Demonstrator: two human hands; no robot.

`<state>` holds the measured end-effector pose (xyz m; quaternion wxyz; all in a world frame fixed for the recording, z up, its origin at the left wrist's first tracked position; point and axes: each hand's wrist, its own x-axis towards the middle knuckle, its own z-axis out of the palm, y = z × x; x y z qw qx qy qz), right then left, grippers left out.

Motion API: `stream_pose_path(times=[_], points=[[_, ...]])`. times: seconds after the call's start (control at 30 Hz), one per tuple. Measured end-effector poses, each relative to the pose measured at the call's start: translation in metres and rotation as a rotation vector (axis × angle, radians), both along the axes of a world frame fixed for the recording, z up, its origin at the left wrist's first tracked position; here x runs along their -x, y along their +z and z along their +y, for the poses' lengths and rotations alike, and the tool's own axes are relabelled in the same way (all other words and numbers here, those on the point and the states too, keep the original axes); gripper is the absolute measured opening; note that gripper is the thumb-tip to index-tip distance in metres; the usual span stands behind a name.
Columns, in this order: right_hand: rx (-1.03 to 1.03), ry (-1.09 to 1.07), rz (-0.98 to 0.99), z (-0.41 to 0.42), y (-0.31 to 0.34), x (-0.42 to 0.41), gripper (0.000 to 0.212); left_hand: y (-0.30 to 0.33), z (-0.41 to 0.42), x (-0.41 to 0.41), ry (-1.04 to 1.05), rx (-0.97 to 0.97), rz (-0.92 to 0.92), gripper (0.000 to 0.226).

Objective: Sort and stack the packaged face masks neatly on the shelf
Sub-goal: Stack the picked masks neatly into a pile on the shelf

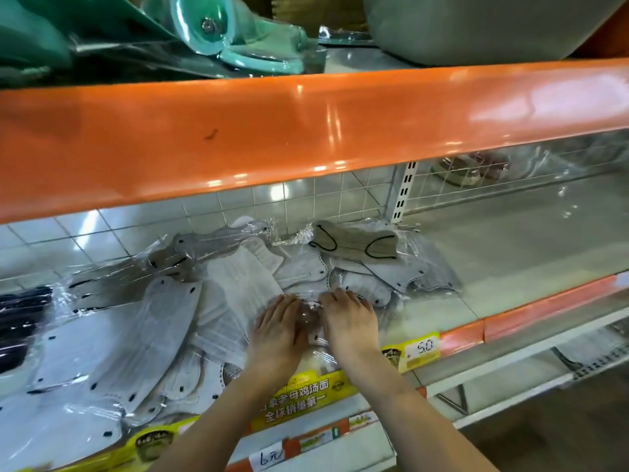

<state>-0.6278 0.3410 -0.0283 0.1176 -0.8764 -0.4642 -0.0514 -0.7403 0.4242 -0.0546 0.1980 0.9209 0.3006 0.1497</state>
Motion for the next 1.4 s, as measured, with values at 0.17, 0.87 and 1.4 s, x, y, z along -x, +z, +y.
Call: stream_pose_path(times=[0.17, 0.87, 1.4], points=[[-0.101, -0.004, -0.004, -0.006, 0.007, -0.008, 0.024, 0.005, 0.0, 0.003, 0.013, 0.038, -0.073, 0.062], [-1.257, -0.075, 1.411, 0.002, 0.088, -0.033, 0.024, 0.029, 0.0, -0.003, 0.067, 0.349, -0.295, 0.032], [-1.086, -0.447, 1.236, 0.002, 0.032, -0.039, 0.032, 0.087, 0.025, 0.003, 0.284, 1.019, -0.835, 0.042]])
